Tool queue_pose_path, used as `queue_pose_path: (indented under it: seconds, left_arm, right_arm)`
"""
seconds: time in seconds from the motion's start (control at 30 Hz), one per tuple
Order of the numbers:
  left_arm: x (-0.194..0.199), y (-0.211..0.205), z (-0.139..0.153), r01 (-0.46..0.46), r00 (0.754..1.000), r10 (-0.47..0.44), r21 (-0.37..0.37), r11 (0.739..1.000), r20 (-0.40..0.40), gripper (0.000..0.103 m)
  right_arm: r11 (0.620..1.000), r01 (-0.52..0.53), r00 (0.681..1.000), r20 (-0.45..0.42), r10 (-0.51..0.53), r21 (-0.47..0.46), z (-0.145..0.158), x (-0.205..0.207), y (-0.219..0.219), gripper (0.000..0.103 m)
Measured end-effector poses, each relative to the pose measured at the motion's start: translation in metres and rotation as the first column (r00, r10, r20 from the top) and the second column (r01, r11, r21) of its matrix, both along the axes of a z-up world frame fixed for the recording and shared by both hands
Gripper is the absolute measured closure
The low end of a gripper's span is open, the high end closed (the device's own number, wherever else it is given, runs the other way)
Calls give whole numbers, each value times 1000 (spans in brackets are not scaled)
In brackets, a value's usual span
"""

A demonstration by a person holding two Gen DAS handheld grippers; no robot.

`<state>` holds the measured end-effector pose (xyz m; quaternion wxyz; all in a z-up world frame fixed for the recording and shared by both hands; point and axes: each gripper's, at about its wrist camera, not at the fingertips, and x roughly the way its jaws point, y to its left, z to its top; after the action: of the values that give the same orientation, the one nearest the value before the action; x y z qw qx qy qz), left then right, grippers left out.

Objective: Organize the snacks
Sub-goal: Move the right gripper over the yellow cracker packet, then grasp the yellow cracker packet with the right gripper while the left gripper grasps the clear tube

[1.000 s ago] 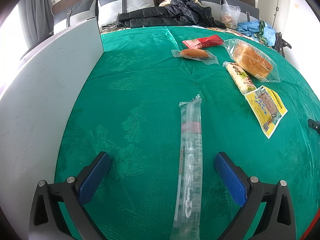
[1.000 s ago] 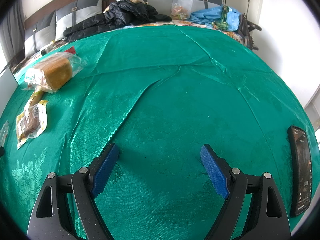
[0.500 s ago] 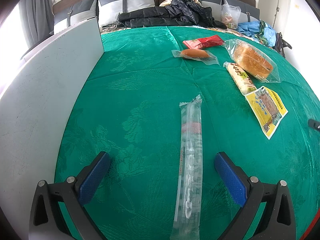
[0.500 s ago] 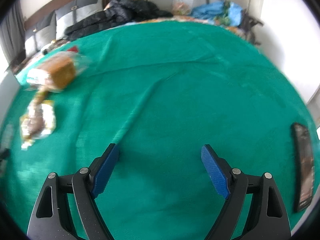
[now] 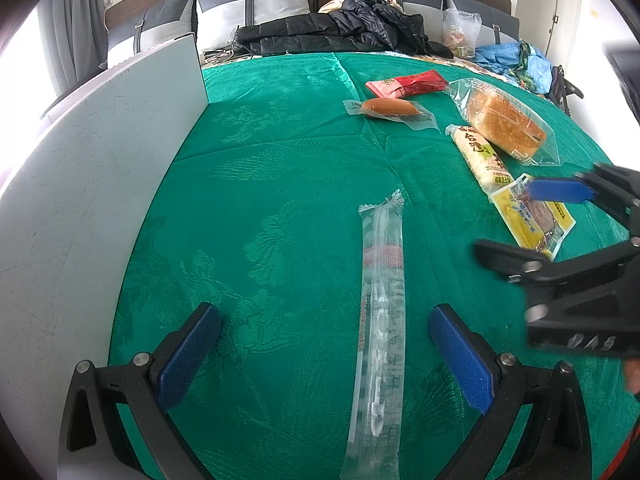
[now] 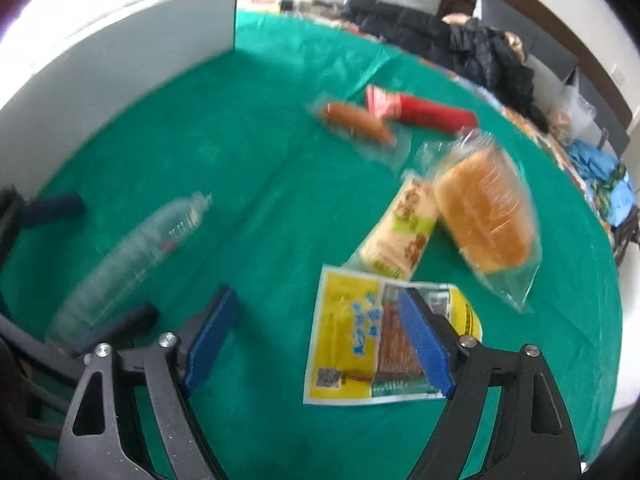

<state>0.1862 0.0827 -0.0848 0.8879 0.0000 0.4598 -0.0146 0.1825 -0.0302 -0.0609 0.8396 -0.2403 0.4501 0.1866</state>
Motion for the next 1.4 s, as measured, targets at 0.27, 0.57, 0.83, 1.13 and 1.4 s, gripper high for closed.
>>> queue_pose_path:
  seconds: [0.27,0.57,0.83,1.13,1.4]
  left_arm:
    - [-1,0,1,-2,1000,2,0,1000,1,0]
    - [-1,0,1,-2,1000,2,0,1000,1,0]
    - [2,-1,3,10,999,-10,6,1000,-39,0]
    - [-1,-7,19,99,988,-107,-78,992,-113,86]
    - [-48,-3,54,64,997,-77,-305,950,-31,86]
  right_arm:
    - [986,168,985,28,-168,12,12,-37,-122,18]
    - [718,582,812,-325,-485,382,40,-32,-202,17]
    - [824,555,818,-253,-516,114,-4,27,-44,11]
    - [827,519,845,-276,-459,215,14,-8,-71,61]
    - [643,549,835,-394,-385,535,48,-60,-141,62]
